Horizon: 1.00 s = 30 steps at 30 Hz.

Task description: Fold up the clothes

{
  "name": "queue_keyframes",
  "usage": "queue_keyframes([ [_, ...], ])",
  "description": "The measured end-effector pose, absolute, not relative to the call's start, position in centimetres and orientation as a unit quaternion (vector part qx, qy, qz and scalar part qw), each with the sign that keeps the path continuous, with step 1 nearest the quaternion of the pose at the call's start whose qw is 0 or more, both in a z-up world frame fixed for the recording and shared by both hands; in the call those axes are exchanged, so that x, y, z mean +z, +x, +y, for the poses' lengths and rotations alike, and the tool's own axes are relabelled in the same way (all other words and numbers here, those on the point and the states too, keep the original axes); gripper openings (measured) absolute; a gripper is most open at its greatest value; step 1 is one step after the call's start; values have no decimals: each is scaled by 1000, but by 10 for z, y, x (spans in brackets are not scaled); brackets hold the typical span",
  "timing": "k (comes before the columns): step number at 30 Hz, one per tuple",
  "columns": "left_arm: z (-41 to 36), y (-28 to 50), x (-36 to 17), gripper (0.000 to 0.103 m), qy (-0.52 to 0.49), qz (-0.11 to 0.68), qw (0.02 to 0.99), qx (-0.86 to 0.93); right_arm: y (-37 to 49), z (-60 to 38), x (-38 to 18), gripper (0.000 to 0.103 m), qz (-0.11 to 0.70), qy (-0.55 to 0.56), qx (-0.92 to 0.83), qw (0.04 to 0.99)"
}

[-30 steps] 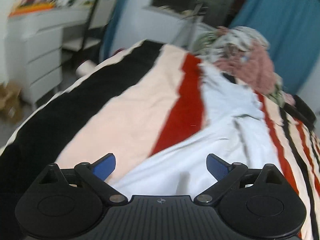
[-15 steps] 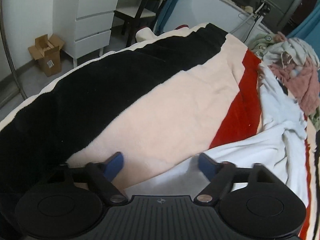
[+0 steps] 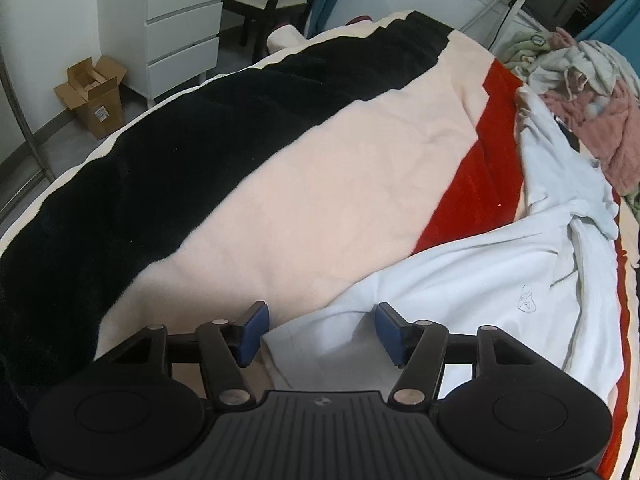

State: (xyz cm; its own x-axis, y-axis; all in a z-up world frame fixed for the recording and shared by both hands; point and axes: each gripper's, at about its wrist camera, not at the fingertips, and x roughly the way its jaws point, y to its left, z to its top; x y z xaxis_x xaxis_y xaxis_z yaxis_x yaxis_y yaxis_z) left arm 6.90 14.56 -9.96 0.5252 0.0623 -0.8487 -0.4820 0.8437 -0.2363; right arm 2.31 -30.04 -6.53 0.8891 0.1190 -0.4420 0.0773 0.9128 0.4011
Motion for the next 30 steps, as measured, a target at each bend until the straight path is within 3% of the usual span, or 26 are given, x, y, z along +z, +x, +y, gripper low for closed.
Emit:
queue_keyframes([
  [2,142,69,-99,57,-220,461,843,168,22,-305,-65,90,233,216,10,948],
  [4,139,68,-98,28,-210,460,844,177,21,-310,-65,90,231,224,8,947],
  [7,130,65,-90,5,-181,453,855,176,21,-318,-67,90,234,245,5,941],
  [10,106,47,-68,4,-124,412,890,150,19,-326,-67,90,230,264,3,937],
  [16,22,-45,-12,4,24,220,975,31,14,-341,-66,90,220,293,-5,930],
  [18,-6,-66,-12,4,52,206,977,-16,15,-342,-67,90,221,299,-4,928],
  [26,-56,-50,-63,8,55,381,906,-174,22,-339,-74,90,251,299,17,921],
  [29,-40,-42,-64,23,9,412,889,-201,28,-338,-83,90,276,320,40,905],
  [30,-32,-38,-61,40,-9,413,888,-200,29,-338,-87,90,285,330,49,899],
])
